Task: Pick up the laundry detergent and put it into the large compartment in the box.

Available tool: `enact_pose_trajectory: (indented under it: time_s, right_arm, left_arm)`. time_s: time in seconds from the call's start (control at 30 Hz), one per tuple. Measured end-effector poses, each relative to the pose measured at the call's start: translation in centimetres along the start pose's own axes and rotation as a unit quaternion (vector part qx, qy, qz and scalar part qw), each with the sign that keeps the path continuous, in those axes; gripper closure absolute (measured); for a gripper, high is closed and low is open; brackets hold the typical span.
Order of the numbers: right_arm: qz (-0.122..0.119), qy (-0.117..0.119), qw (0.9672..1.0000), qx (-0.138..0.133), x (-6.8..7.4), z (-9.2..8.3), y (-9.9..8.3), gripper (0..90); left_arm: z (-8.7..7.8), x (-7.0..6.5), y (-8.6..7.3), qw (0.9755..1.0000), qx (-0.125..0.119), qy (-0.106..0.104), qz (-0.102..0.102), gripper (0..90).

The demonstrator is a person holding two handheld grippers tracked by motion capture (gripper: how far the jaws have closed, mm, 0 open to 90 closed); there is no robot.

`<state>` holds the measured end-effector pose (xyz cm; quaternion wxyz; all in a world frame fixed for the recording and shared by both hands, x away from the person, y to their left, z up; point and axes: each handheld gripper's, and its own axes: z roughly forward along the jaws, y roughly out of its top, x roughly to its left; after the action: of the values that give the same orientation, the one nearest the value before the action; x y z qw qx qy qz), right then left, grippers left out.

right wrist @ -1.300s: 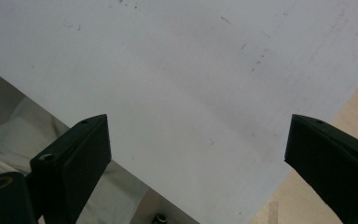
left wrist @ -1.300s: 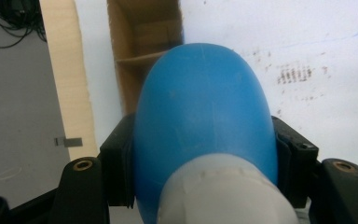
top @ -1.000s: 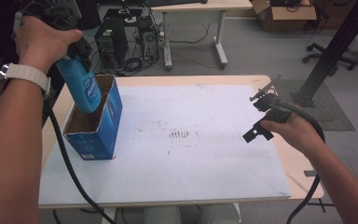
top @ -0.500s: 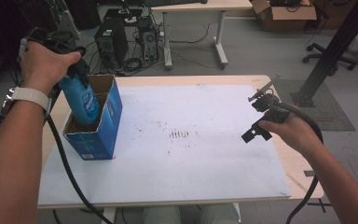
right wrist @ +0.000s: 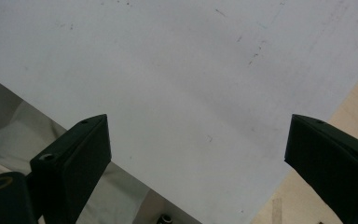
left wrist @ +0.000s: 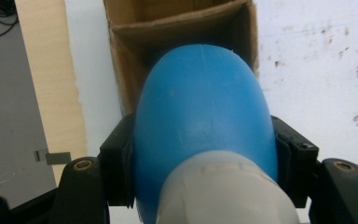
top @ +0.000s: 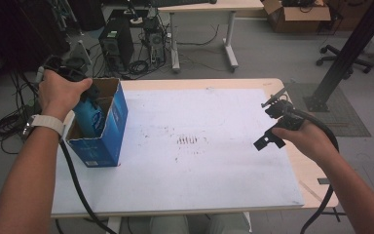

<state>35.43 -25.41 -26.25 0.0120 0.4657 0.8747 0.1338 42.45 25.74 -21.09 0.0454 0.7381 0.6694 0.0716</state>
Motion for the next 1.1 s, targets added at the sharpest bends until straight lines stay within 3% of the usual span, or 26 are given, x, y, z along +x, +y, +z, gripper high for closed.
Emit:
enact_pose_trajectory:
  time_s: [0.63,1.1]
  right_arm:
    - [-0.002,0.0,1.0,0.003,0.4,0.3,0.3,6.9]
    - [-0.001,0.002,1.0,0.003,0.4,0.5,0.5,6.9]
  left_arm:
    - [4.4,0.1,-0.9,0.9999,0.003,-0.009,0.005,37.6]
    - [6.3,0.1,-1.1,0.9999,0.011,-0.009,0.007,37.6]
